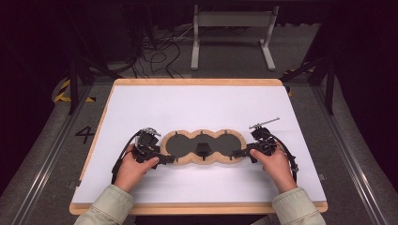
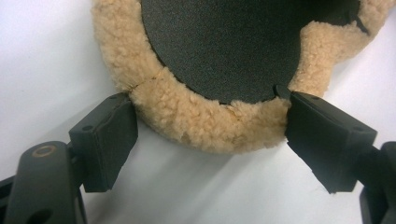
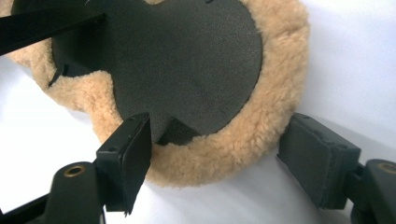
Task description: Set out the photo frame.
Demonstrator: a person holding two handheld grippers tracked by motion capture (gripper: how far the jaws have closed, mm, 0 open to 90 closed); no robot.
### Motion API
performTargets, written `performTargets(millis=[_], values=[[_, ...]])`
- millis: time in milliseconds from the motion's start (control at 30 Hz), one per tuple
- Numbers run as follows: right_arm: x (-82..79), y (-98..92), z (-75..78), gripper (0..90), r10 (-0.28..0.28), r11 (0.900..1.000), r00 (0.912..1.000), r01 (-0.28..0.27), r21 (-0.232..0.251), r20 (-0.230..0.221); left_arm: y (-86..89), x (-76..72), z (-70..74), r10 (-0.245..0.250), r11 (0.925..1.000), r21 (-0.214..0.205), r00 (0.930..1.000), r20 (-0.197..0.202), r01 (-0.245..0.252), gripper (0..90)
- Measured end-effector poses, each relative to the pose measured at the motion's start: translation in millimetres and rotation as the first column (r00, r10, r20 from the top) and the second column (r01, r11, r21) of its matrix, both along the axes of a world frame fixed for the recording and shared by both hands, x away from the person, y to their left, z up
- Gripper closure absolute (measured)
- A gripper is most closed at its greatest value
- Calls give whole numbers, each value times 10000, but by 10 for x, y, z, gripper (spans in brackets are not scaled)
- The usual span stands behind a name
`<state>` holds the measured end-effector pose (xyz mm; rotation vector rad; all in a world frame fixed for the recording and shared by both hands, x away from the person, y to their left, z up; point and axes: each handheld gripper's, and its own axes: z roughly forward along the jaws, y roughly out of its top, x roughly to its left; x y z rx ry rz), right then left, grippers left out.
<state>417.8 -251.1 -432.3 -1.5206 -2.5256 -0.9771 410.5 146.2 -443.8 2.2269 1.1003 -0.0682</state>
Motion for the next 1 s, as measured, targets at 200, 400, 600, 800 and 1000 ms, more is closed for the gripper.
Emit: performTargets(millis=[200, 400, 600, 800, 1000], values=[[-44, -48, 97, 376, -154, 9994, 9988, 140, 305, 464, 69, -15, 66, 420, 9991, -84, 9969, 665, -416, 321], [-107, -45, 207, 488, -365, 9993, 9924, 356, 103, 1178, 97, -41, 111, 706, 9975, -40, 9924, 1003, -705, 405], [-174, -67, 323, 641, -696, 9976, 9798, 671, 196, 1875, 141, -72, 174, 999, 9950, -179, 9843, 1454, -983, 501], [-238, -29, 400, 738, -759, 9967, 9638, 807, -83, 2556, 131, -115, 239, 1145, 9934, -125, 9735, 1982, -1143, 595], [-307, 41, 452, 760, -582, 9951, 9513, 797, -592, 3027, 136, -123, 236, 1109, 9934, 53, 9728, 2032, -1144, 637]])
